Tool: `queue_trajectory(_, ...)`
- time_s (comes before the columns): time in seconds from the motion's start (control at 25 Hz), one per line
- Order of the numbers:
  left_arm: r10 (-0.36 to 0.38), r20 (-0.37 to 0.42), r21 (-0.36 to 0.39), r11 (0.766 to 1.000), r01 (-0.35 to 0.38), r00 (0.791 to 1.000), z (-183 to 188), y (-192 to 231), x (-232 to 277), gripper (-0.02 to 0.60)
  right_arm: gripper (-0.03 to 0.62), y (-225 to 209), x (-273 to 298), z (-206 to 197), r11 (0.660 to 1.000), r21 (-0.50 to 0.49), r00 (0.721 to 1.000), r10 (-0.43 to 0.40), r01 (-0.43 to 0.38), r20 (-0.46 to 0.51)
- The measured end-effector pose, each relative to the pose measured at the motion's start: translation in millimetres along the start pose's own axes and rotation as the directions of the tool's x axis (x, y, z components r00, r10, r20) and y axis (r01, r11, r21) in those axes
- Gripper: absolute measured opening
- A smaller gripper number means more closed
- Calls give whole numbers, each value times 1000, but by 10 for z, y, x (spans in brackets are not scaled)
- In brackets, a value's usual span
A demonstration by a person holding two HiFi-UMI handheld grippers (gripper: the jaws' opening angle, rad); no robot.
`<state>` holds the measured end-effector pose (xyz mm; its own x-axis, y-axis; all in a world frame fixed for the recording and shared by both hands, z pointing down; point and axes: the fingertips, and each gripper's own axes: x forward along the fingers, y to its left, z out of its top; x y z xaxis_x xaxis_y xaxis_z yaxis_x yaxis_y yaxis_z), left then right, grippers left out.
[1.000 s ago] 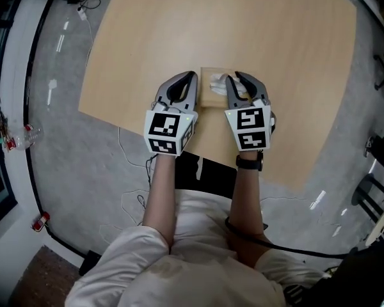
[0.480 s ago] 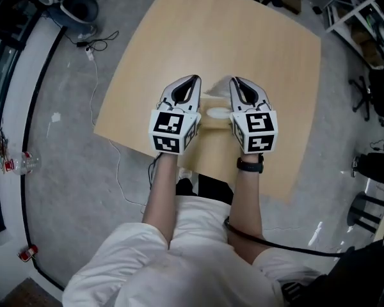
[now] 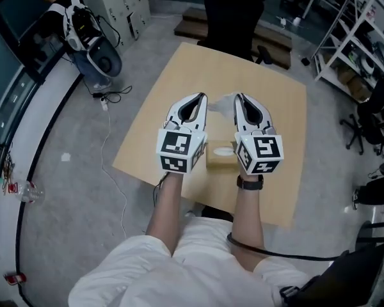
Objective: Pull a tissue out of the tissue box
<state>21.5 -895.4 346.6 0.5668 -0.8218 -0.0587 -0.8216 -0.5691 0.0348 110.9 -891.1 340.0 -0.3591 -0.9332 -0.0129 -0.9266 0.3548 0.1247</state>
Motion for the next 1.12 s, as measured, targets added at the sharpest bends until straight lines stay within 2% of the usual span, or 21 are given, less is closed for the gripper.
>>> queue_trajectory(0.16, 3, 56, 7, 1000, -3, 998, 219, -30, -90, -11, 18, -78, -184, 307, 997, -11, 992, -81, 83, 92)
queue_trajectory(0.36, -16, 106, 15, 1000, 15, 994, 376, -104, -205, -11, 17, -179, -395, 408, 989, 11, 981, -151, 150, 121)
queue_trajectory(0.52, -40, 104, -4, 999, 40, 994, 354, -194, -242, -11, 17, -196, -530, 384, 986, 18, 979, -167, 166, 120)
queue_trajectory(0.68, -116, 105, 78, 991, 108, 988, 398, -402, -268, -11, 17, -218, -633, 362, 983, 29, 975, -182, 180, 128)
queue_trajectory(0.8, -90, 91, 66, 994, 84, 992, 355, -402, -289, -11, 17, -211, -704, 349, 981, 37, 973, -191, 188, 127)
queue_trajectory(1.12, -82, 92, 36, 996, 79, 992, 259, -405, -318, -11, 18, -196, -779, 268, 981, 32, 975, -193, 191, 110)
